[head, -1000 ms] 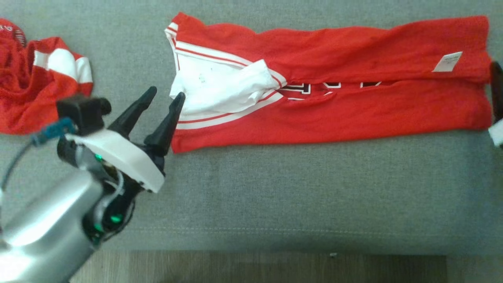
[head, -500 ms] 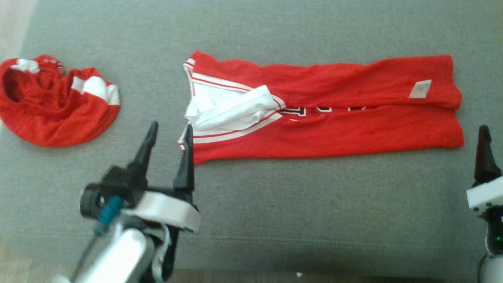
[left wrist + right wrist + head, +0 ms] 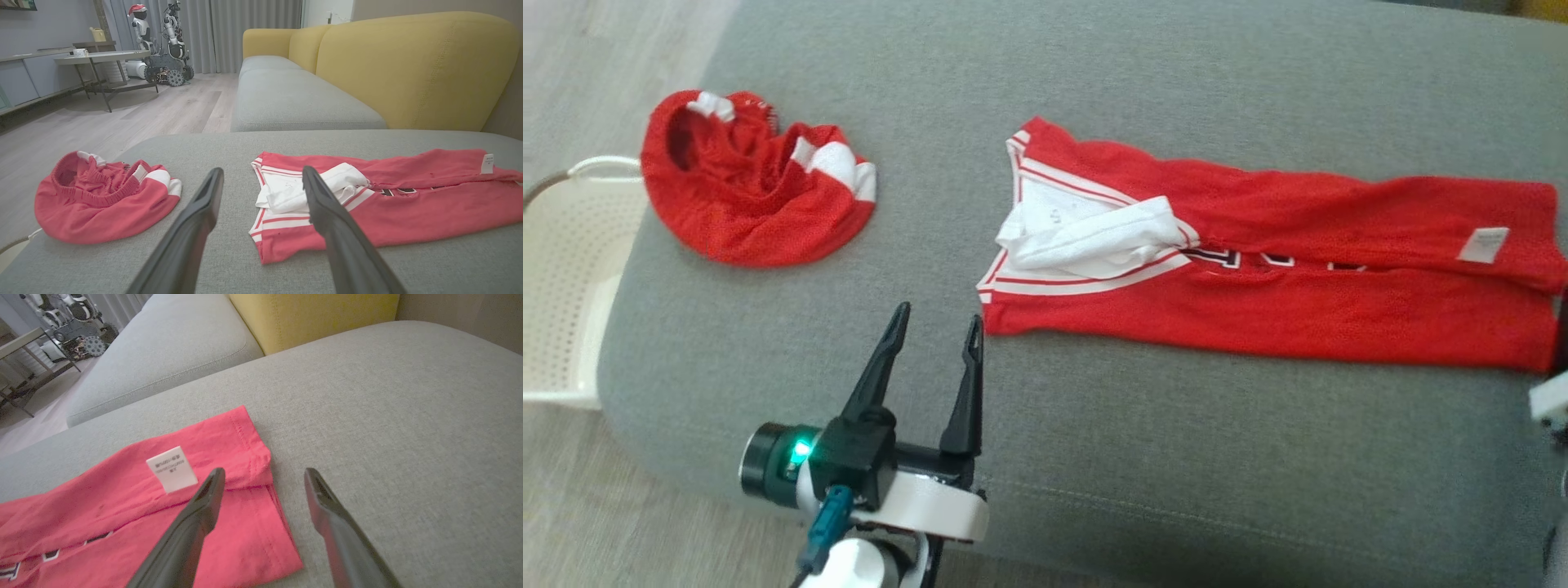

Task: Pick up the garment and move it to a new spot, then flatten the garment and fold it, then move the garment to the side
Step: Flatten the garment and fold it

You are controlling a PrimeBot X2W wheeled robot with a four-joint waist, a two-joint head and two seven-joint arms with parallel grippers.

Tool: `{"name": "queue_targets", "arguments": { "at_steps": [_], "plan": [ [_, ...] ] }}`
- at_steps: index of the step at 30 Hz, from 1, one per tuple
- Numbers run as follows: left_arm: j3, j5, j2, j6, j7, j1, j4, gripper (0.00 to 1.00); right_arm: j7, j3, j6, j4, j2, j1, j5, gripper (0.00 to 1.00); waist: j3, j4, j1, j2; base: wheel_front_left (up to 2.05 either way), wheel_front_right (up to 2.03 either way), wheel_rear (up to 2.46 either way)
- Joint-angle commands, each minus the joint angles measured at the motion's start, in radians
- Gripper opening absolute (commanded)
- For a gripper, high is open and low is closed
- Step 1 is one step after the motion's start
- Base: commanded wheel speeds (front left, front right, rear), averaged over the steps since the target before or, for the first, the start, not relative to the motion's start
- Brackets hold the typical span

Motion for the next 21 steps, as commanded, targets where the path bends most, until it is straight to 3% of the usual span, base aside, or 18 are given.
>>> {"name": "queue_targets", "arguments": {
  "at_steps": [1, 12, 18, 19, 20, 21],
  "plan": [
    [0.041, 0.018, -0.007, -0.013, -0.012, -0.022, -0.025, 1.00, 0.007, 0.007, 0.006, -0.003, -0.029, -0.053, -0.027, 1.00, 0.008, 0.014, 0.0001, -0.0001, 0.00, 0.00, 0.00],
    [0.086, 0.073, -0.072, -0.105, -0.012, -0.029, 0.002, 1.00, 0.041, -0.068, 0.006, 0.253, -0.080, -0.231, -0.194, 1.00, 0.062, 0.032, 0.0001, -0.0001, 0.00, 0.00, 0.00],
    [0.113, 0.092, -0.091, -0.132, -0.012, -0.026, 0.011, 1.00, 0.127, -0.018, 0.006, 0.373, -0.055, -0.267, -0.188, 1.00, 0.063, 0.021, 0.0001, -0.0001, 0.00, 0.00, 0.00],
    [0.117, 0.095, -0.094, -0.135, -0.012, -0.024, 0.012, 1.00, 0.150, 0.000, 0.006, 0.388, -0.048, -0.268, -0.174, 0.87, 0.061, 0.018, 0.0001, -0.0001, 0.00, 0.00, 0.00],
    [0.122, 0.098, -0.096, -0.138, -0.012, -0.023, 0.012, 1.00, 0.170, 0.020, 0.006, 0.397, -0.044, -0.268, -0.157, 0.50, 0.061, 0.015, 0.0001, -0.0001, 0.00, 0.00, 0.00],
    [0.126, 0.100, -0.099, -0.140, -0.012, -0.021, 0.012, 1.00, 0.182, 0.040, 0.006, 0.400, -0.042, -0.268, -0.137, 0.19, 0.060, 0.012, 0.0001, -0.0001, 0.00, 0.00, 0.00]
  ]
}}
